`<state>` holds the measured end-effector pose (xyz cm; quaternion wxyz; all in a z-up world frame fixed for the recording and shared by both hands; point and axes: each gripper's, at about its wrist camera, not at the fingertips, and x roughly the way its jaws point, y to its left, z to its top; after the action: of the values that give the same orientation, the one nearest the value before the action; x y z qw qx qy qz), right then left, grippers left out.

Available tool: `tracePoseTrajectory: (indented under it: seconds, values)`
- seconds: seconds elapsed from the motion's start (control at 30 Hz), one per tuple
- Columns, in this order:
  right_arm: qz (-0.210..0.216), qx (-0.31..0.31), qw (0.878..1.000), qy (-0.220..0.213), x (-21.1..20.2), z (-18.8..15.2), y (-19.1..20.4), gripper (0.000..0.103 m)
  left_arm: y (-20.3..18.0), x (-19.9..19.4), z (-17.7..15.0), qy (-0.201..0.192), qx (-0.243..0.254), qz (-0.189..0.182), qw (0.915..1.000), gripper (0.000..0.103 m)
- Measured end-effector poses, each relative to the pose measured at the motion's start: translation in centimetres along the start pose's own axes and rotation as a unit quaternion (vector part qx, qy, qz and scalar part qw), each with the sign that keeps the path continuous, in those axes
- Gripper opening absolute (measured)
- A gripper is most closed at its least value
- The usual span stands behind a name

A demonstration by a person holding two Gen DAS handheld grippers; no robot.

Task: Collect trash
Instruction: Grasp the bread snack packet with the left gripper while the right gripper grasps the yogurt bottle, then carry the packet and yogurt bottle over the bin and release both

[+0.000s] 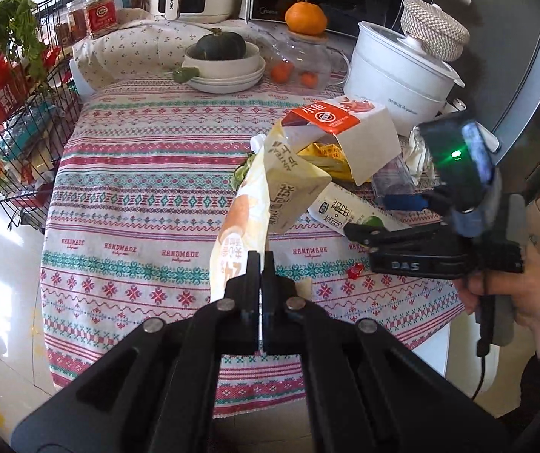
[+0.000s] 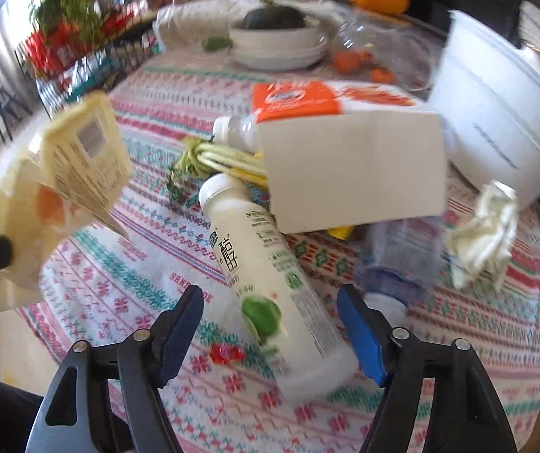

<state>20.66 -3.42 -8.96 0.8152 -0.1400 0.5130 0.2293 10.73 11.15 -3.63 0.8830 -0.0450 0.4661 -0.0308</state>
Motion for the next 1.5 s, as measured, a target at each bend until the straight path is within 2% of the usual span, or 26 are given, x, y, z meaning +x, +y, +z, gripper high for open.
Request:
tracePoseTrajectory:
  seconds: [0.13,0.27,0.5,0.6,0.7,0.87,0.93,1.0,1.13,1.17,1.2,1.3,1.5]
  values:
    - [-0.021,-0.019,0.999,0.033,2.2,0.2,0.3,0.063,0.3,0.0,0.0,0.001,-0.007,-0.002,1.0000,0.001]
    - [-0.024,-0.036,0.999,0.028,2.4,-0.4,0.5,0.058,0.4,0.1,0.1,0.002,-0.013,-0.002,0.9999,0.001]
    - [0.022,-0.042,0.999,0.006,-1.3,-2.5,1.5,0.051,0.1,-0.3,0.1,-0.006,-0.012,-0.004,0.9999,0.001]
    - [0.016,-0.039,0.999,0.000,-2.9,-3.8,1.6,0.051,-0.2,-0.4,-0.1,-0.004,-0.009,-0.006,0.9999,0.001]
    - [0.016,-0.034,0.999,0.013,-4.0,-5.2,1.7,0.051,-0.6,-0.3,-0.3,0.000,-0.005,-0.012,0.9999,0.001]
    - [0.002,-0.038,0.996,0.080,-2.8,-8.6,1.4,0.051,-1.3,0.0,-0.5,0.006,-0.001,-0.021,0.9998,0.001]
    - [0.002,-0.038,0.994,0.102,-1.8,-8.8,1.6,0.052,-1.6,-0.1,-0.6,0.006,0.001,-0.021,0.9998,0.001]
    - [-0.003,-0.034,0.994,0.104,-1.4,-8.6,1.7,0.055,-1.7,-0.2,-0.7,0.005,0.002,-0.021,0.9998,0.001]
    - [-0.014,-0.028,0.994,0.102,-0.3,-7.3,2.2,0.058,-1.7,-0.1,-0.6,0.006,0.000,-0.019,0.9998,0.001]
    - [-0.016,-0.028,0.994,0.104,0.1,-7.0,2.3,0.057,-1.7,-0.1,-0.6,0.006,0.000,-0.019,0.9998,0.001]
    - [-0.024,-0.028,0.994,0.105,0.5,-6.8,2.4,0.052,-1.8,-0.1,-0.5,0.005,0.000,-0.019,0.9998,0.001]
    - [-0.029,-0.026,0.995,0.093,0.8,-6.5,2.5,0.050,-2.2,-0.4,-0.5,-0.001,0.002,-0.023,0.9997,0.001]
    - [0.006,0.004,1.000,0.026,-3.5,-8.5,1.3,0.050,-3.9,-1.0,-0.8,-0.015,0.022,-0.038,0.9989,0.001]
